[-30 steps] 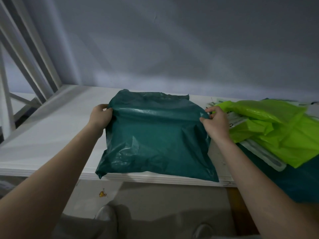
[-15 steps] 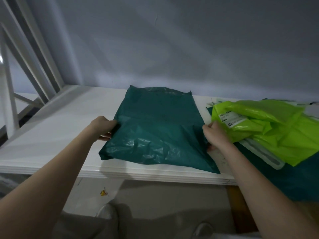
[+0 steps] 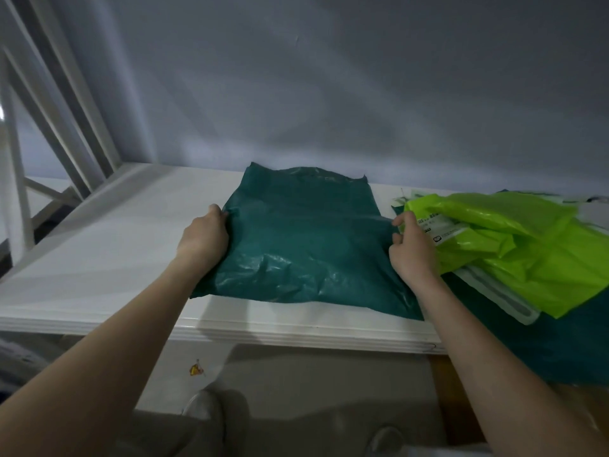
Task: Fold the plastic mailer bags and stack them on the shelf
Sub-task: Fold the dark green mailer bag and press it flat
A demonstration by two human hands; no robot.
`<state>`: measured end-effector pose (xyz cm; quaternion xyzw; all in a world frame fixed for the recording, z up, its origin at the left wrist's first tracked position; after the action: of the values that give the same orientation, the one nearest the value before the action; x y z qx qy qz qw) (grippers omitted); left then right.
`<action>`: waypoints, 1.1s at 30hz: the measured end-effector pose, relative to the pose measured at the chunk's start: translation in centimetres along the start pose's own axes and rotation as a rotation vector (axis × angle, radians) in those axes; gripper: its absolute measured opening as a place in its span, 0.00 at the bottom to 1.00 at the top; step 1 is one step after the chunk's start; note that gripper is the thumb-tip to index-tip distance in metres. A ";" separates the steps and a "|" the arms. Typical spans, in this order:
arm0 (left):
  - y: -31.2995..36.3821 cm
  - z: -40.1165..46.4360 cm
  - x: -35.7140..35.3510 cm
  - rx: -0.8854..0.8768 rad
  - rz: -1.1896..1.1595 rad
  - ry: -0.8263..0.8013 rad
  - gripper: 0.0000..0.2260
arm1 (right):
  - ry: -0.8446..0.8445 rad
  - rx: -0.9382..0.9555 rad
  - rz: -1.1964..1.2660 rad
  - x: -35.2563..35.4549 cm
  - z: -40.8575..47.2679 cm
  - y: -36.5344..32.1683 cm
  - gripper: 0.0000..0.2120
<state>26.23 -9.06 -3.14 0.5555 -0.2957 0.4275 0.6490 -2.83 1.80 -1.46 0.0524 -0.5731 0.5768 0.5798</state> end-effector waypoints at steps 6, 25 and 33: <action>-1.8 0.4 -1.0 0.057 0.054 -0.211 0.17 | -0.106 0.009 -0.051 -1.3 0.0 0.9 0.15; 2.9 -1.7 0.7 -0.308 -0.199 -0.369 0.17 | -0.266 0.227 -0.040 -2.1 -1.5 -2.3 0.18; 2.4 -1.4 0.7 -0.152 -0.223 -0.484 0.18 | -0.273 0.163 -0.016 -2.6 -1.1 -2.1 0.21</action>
<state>24.28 -7.54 -1.73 0.6204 -0.4104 0.1849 0.6422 0.19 0.33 -2.50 0.1815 -0.5974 0.6044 0.4949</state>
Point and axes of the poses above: each hand's wrist, its own z-axis towards the middle knuckle, its own x-axis out of the back of the hand, y = z × x, the point moved 2 cm from there along z, towards the middle knuckle, and after that the axes turned 13 degrees about y, right-handed, at the moved point
